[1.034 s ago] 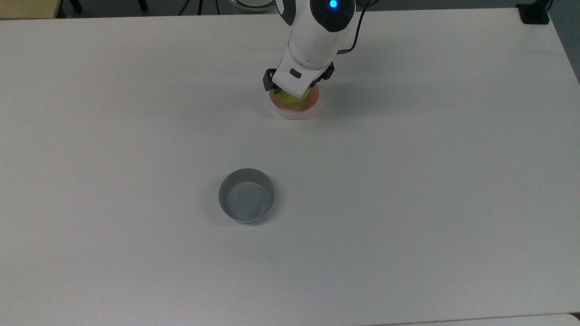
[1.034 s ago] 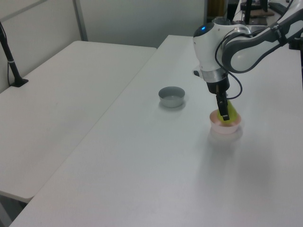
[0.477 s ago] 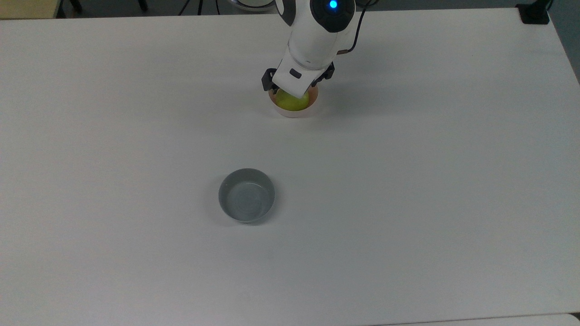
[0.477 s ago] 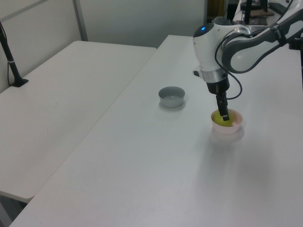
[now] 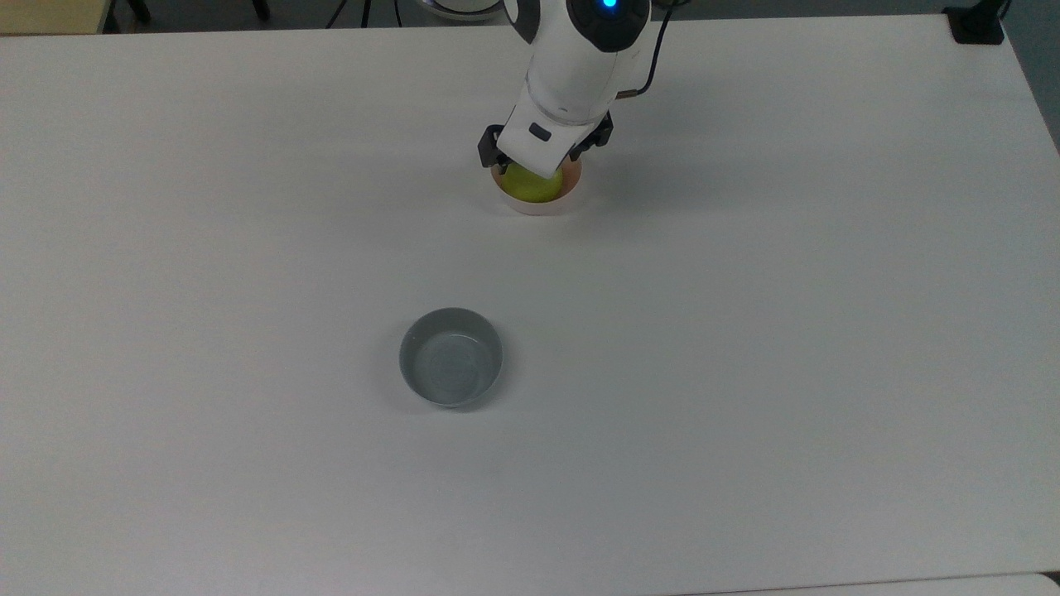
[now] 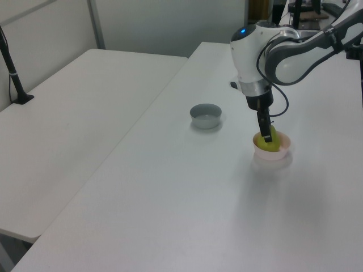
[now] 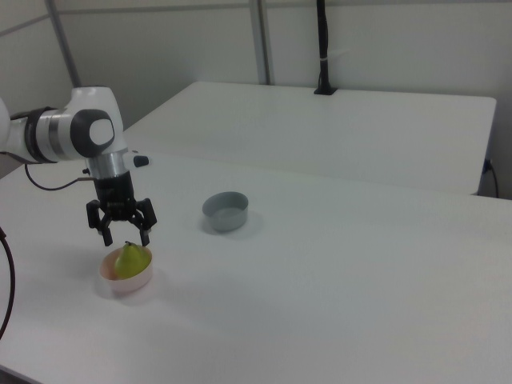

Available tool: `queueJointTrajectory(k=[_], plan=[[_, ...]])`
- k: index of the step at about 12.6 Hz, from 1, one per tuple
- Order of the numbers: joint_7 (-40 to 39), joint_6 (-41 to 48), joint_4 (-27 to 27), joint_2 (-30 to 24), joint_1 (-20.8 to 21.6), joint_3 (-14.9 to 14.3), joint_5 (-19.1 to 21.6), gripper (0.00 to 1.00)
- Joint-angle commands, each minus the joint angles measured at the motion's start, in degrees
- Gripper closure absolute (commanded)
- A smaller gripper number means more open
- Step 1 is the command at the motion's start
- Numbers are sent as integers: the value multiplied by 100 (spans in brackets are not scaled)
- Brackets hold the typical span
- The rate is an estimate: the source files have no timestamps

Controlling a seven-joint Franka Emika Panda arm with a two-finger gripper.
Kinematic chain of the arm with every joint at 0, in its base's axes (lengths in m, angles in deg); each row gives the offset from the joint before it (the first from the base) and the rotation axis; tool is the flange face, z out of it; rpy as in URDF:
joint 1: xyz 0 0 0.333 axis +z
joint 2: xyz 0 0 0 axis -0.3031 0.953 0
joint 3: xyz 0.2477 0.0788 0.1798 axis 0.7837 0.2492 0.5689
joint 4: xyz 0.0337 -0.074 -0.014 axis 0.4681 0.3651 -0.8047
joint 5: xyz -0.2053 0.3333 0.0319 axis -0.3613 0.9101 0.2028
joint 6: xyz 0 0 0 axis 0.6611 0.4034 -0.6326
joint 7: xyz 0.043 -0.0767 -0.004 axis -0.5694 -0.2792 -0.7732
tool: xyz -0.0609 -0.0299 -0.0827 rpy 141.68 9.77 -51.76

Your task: Place the pear in the bowl

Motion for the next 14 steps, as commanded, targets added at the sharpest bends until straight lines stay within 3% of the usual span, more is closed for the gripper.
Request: queueJointTrajectory(k=[1, 9, 14], plan=[[90, 105, -243, -317, 0, -93, -85, 0], [98, 1344, -1667, -440, -596, -111, -15, 0], [124, 1451, -2002, -695, -940, -137, 20, 0]])
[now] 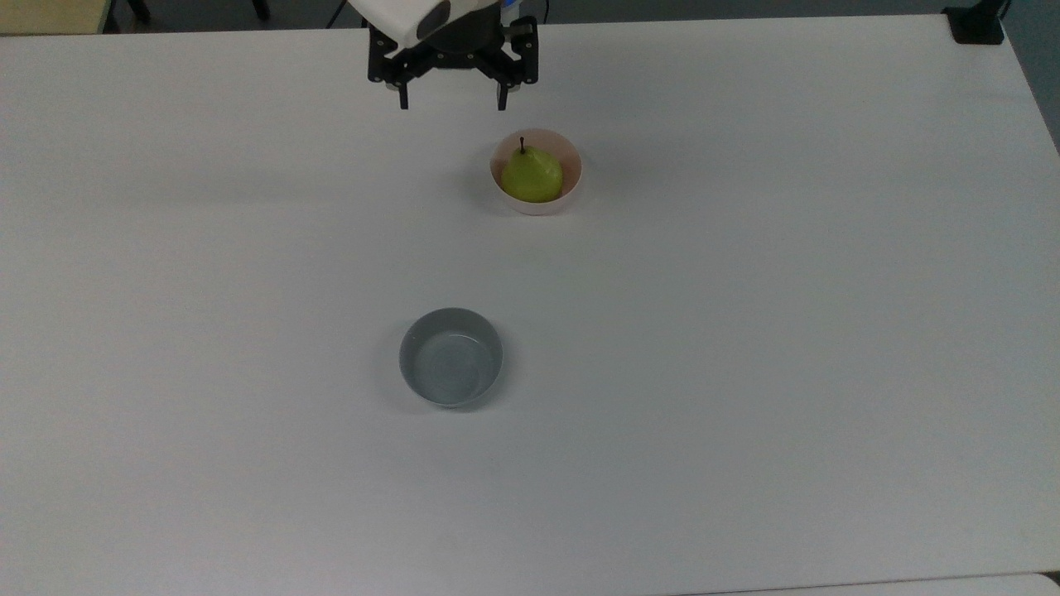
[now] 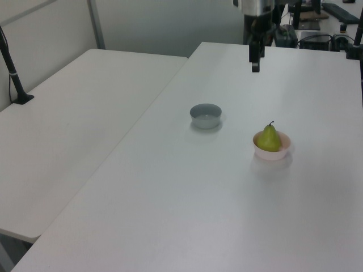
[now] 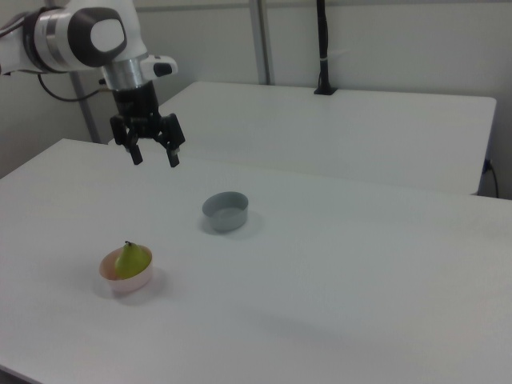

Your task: Place the pear in the bowl

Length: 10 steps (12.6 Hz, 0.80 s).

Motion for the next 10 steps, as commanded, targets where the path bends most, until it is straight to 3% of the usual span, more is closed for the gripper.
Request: queueJointTrajectory(k=[1, 3, 10], plan=[[120, 174, -88, -232, -131, -19, 63, 0], [59, 183, -88, -433, -394, -19, 326, 0], [23, 174, -88, -531, -448, -107, 283, 0]])
